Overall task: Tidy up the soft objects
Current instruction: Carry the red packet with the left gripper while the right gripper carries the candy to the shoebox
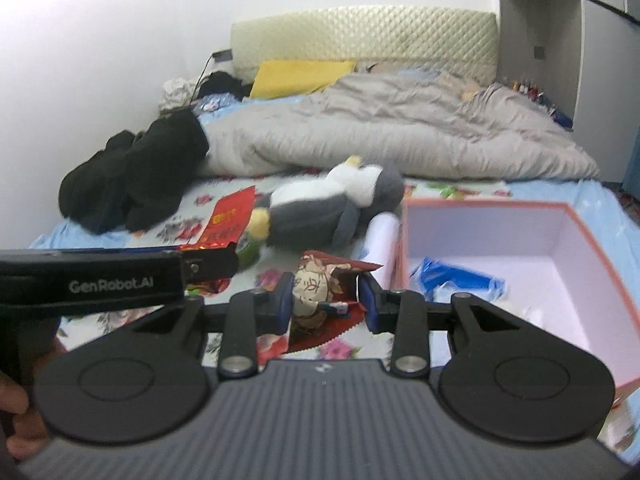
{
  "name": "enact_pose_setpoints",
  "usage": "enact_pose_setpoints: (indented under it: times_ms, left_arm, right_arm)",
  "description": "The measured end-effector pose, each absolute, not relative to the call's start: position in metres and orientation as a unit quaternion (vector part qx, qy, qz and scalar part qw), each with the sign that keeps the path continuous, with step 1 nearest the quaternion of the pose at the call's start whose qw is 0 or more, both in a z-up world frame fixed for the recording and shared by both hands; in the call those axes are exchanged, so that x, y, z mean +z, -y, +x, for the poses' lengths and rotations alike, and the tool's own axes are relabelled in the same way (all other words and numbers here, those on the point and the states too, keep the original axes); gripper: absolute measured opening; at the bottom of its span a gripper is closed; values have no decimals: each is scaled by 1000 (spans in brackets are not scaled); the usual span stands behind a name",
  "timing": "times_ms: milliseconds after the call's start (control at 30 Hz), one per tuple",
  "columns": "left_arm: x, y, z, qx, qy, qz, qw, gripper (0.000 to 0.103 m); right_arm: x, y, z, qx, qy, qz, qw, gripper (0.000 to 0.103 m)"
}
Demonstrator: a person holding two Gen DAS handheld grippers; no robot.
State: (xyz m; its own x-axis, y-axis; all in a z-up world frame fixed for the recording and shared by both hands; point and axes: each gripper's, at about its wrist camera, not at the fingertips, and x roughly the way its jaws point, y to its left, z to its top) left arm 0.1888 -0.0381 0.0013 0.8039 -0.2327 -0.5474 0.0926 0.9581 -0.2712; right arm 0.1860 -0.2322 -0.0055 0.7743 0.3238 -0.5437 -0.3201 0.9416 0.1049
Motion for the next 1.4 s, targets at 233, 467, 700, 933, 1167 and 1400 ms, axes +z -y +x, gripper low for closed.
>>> enact_pose_setpoints:
  times_ms: [233, 467, 700, 933, 1167, 1400]
  left_arm:
    - [26, 81, 213, -104, -291, -108, 945, 59]
    - [26, 125, 248, -122, -297, -96, 942, 59]
    - [-7, 167, 294, -132, -336, -90, 928, 59]
    - [-61, 211, 337, -162, -402, -69, 899, 59]
    - [-99, 233, 355, -178, -449, -58, 874, 59]
    - [-112, 235, 361, -178, -461, -55, 867, 60]
  right_arm:
    - [17, 269, 205, 160, -273, 9, 949, 37]
    - [21, 307, 226, 138, -267, 10, 954, 37]
    - [0, 348, 256, 109, -288, 14, 951, 37]
    - [-45, 387, 285, 74, -354, 29, 932, 38]
    - [-96, 416, 297, 48, -421, 44, 904, 37]
    - [-118, 422, 298, 39, -445, 49, 893, 39]
